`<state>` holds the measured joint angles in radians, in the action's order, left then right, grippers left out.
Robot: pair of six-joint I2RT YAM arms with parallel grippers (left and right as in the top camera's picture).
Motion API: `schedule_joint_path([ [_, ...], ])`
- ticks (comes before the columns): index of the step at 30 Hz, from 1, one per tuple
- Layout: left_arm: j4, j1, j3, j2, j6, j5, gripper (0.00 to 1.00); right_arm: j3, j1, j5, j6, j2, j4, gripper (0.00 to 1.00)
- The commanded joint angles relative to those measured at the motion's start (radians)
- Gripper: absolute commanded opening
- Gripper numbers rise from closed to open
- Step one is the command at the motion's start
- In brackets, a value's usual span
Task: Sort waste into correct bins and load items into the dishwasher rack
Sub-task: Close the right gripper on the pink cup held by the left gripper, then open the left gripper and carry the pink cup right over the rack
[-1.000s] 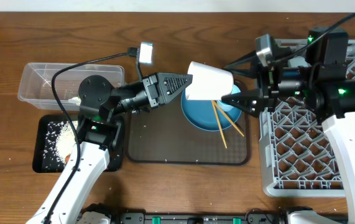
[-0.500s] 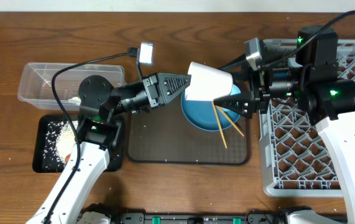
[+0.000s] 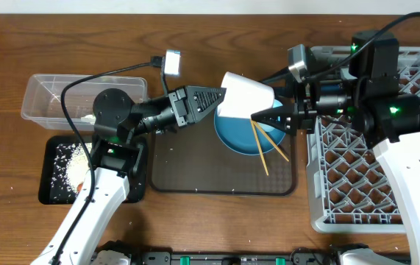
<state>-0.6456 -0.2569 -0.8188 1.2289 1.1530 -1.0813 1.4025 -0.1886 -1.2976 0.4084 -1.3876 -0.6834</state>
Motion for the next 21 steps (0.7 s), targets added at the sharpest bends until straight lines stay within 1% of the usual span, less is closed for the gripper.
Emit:
schedule_joint_path([
  [1, 0.061, -0.002, -0.002, -0.005, -0.049, -0.061, 0.11, 0.008, -0.008, 0.124, -0.063, -0.006, 0.020, 0.46],
  [3, 0.145, -0.002, -0.002, -0.005, -0.086, -0.060, 0.12, 0.008, -0.008, 0.146, -0.096, -0.006, 0.029, 0.44],
  [5, 0.201, -0.002, -0.002, -0.005, -0.124, -0.059, 0.12, 0.008, -0.008, 0.146, -0.098, -0.006, 0.030, 0.43],
  [7, 0.236, -0.002, -0.002, -0.005, -0.163, -0.059, 0.12, 0.008, -0.008, 0.146, -0.098, -0.006, 0.029, 0.41],
  [10, 0.257, -0.002, -0.002, -0.005, -0.229, -0.059, 0.17, 0.008, -0.006, 0.172, -0.106, -0.006, 0.029, 0.39],
  [12, 0.275, -0.002, -0.002, -0.005, -0.270, -0.058, 0.17, 0.008, 0.001, 0.214, -0.139, -0.006, 0.029, 0.38],
  [13, 0.295, -0.002, -0.002, -0.005, -0.290, -0.053, 0.21, 0.008, 0.006, 0.237, -0.159, -0.006, 0.028, 0.37],
  [15, 0.337, -0.002, -0.002, -0.005, -0.332, -0.044, 0.22, 0.008, 0.026, 0.282, -0.204, -0.005, 0.023, 0.34],
  [18, 0.447, -0.002, -0.002, -0.005, -0.402, 0.002, 0.22, 0.008, 0.072, 0.370, -0.259, -0.005, -0.007, 0.32],
  [21, 0.586, -0.002, -0.002, -0.005, -0.473, 0.089, 0.22, 0.008, 0.123, 0.479, -0.294, -0.005, -0.047, 0.32],
])
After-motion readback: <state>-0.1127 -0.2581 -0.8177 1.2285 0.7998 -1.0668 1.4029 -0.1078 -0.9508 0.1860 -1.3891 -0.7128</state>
